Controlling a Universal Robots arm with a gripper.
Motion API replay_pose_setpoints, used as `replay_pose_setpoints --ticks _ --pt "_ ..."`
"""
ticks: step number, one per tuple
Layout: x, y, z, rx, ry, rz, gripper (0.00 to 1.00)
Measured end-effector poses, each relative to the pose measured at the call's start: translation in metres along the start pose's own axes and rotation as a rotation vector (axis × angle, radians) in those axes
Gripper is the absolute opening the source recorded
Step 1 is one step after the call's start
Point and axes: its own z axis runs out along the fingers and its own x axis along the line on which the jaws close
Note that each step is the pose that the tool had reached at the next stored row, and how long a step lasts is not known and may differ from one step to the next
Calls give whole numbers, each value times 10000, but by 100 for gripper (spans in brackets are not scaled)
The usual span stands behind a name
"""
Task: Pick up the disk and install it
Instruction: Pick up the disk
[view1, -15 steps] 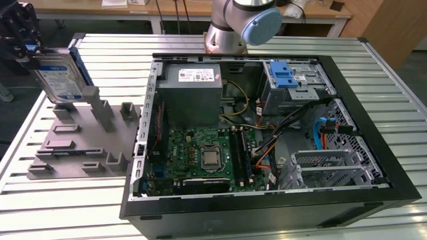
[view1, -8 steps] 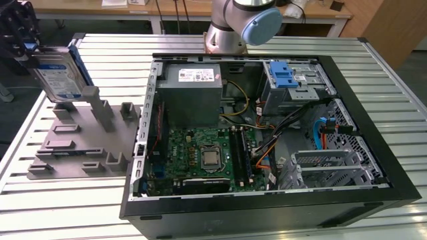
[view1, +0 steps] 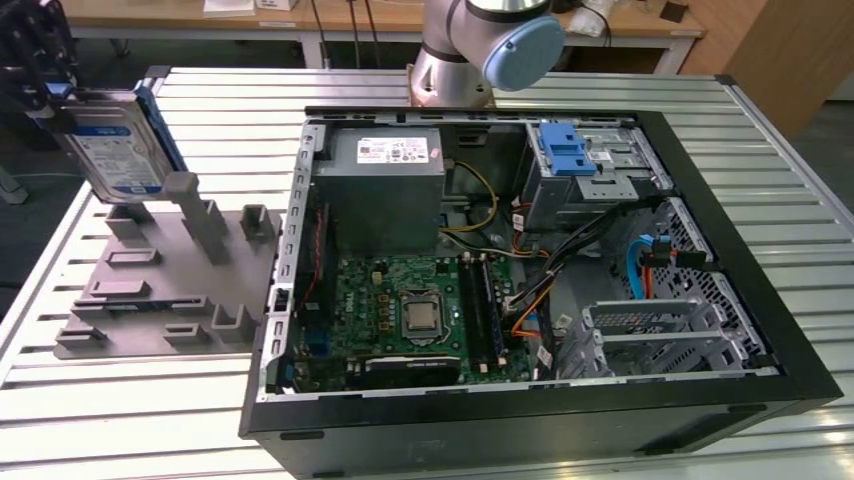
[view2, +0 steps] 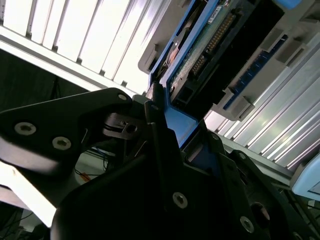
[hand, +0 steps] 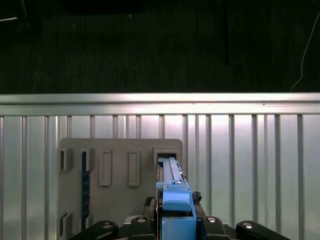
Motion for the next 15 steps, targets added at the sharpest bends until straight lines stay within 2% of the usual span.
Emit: replay_pose_setpoints --ticks 15 --pt "0 0 -58 -1 0 0 36"
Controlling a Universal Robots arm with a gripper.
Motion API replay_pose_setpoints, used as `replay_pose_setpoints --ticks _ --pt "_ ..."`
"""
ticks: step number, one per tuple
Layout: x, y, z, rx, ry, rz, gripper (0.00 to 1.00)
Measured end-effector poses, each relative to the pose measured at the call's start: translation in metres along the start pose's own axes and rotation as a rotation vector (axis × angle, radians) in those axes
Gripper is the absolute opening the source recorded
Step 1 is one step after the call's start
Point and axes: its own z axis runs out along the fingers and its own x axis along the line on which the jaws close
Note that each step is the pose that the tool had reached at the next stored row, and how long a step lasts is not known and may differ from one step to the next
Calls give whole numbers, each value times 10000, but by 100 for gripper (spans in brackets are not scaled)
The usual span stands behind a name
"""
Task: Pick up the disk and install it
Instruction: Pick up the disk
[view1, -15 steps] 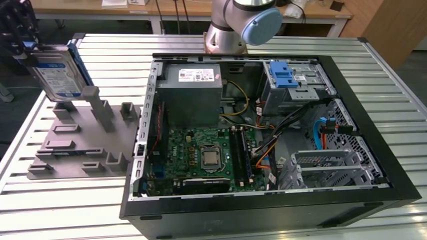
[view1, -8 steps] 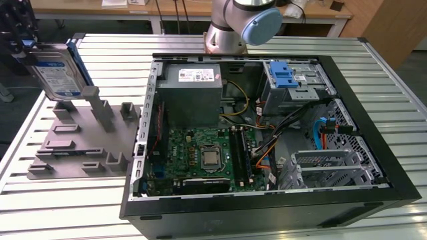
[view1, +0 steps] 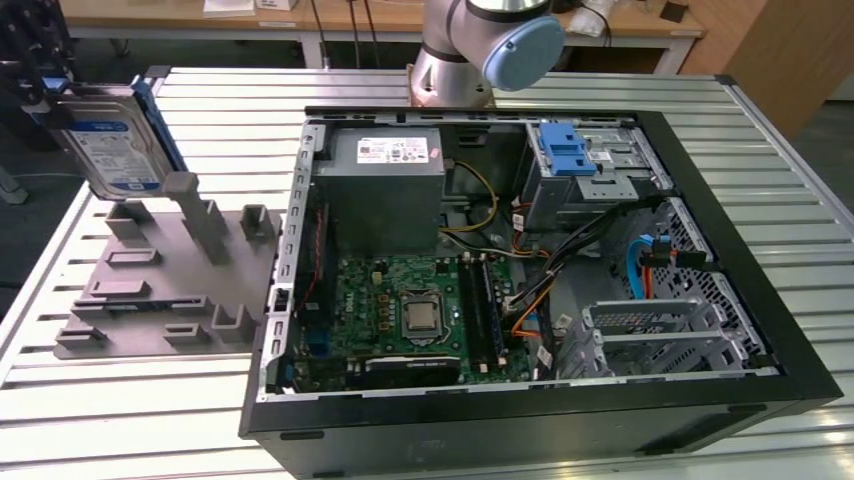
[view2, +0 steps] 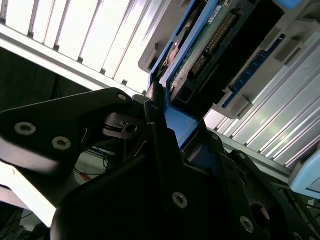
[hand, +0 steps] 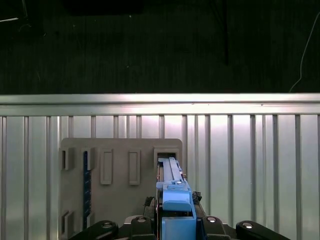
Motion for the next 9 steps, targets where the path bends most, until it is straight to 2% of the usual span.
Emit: replay_pose_setpoints --ticks 9 --pt "0 0 -56 1 -7 0 36"
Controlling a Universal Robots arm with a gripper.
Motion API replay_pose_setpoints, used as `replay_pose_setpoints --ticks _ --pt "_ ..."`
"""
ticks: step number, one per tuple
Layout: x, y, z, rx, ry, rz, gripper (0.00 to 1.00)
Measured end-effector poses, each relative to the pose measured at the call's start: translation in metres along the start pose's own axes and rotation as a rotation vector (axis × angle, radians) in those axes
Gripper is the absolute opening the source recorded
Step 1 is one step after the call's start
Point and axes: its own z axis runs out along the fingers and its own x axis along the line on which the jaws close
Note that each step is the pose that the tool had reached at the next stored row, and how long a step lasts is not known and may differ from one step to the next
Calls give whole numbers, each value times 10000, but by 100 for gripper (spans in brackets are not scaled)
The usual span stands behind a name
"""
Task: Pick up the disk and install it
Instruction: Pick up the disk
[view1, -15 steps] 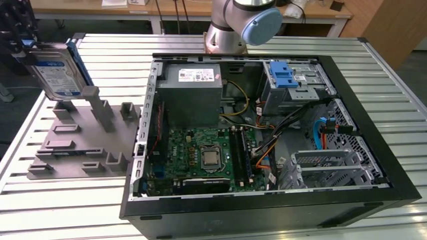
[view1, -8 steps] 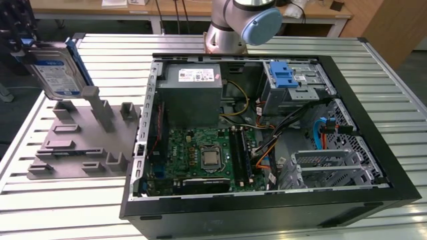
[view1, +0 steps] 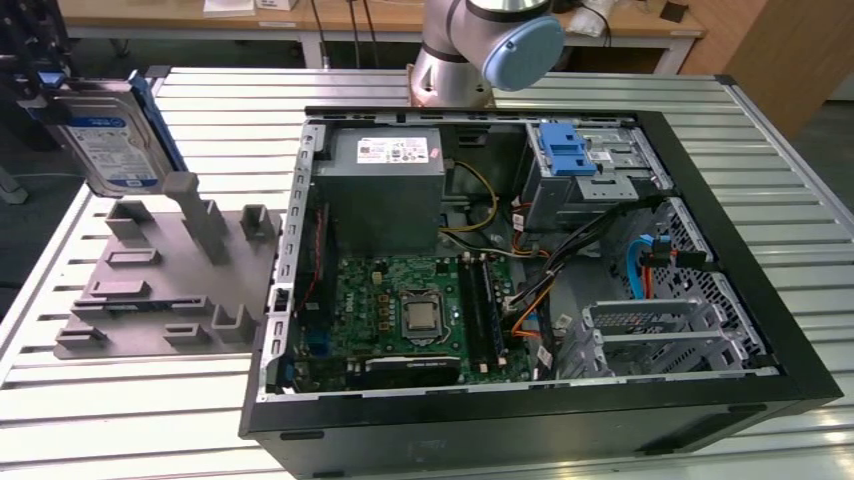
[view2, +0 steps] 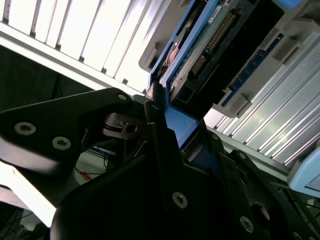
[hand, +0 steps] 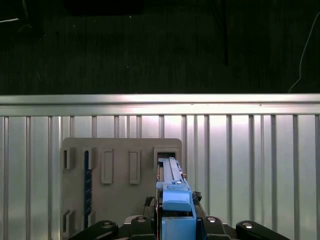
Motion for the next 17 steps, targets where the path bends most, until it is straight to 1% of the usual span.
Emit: replay_pose_setpoints --ticks 17 --pt "0 0 -112 0 0 0 36"
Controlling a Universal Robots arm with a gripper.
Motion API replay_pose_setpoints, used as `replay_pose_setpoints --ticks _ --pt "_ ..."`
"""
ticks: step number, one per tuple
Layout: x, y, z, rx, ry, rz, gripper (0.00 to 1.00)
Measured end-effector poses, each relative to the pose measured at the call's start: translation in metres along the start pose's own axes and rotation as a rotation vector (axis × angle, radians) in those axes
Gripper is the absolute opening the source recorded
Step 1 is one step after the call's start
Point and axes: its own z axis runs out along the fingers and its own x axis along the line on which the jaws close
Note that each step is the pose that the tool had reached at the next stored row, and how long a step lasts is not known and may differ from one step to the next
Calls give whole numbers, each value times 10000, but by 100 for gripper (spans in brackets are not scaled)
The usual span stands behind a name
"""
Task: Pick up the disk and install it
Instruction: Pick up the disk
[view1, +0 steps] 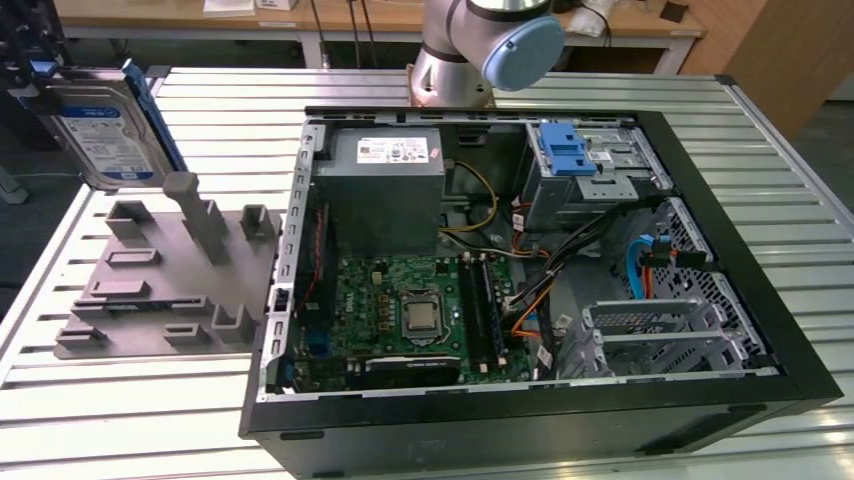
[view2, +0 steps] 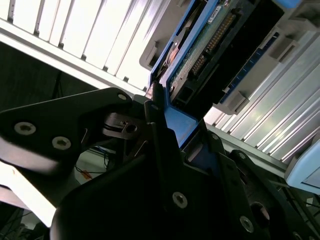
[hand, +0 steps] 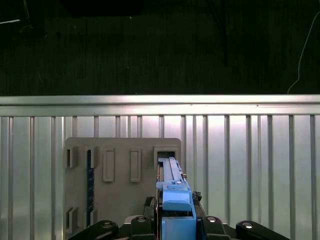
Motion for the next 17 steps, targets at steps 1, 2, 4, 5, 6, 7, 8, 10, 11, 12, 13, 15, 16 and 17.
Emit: replay_pose_setpoints --ticks 1,2,4,5,6,7,8,10,11,12,13,15,16,17 --pt "0 0 -7 0 0 0 36" --pt "0 0 -14 -1 1 0 36" --pt "0 0 -28 -1 0 0 36" --pt "0 0 -35 -1 0 0 36" --pt "0 0 -42 0 0 0 36" --pt "0 0 -50 -1 1 0 36" --pt "0 0 -58 -1 0 1 36" --pt "0 0 -72 0 0 0 36" --pt "0 0 -79 0 0 0 36" --pt "0 0 -87 -1 1 0 36" --pt "0 0 -94 -1 1 0 36" --pt "0 1 -108 0 0 0 36" --pt "0 1 -115 -1 1 0 36" --pt "0 0 -123 -1 1 0 36"
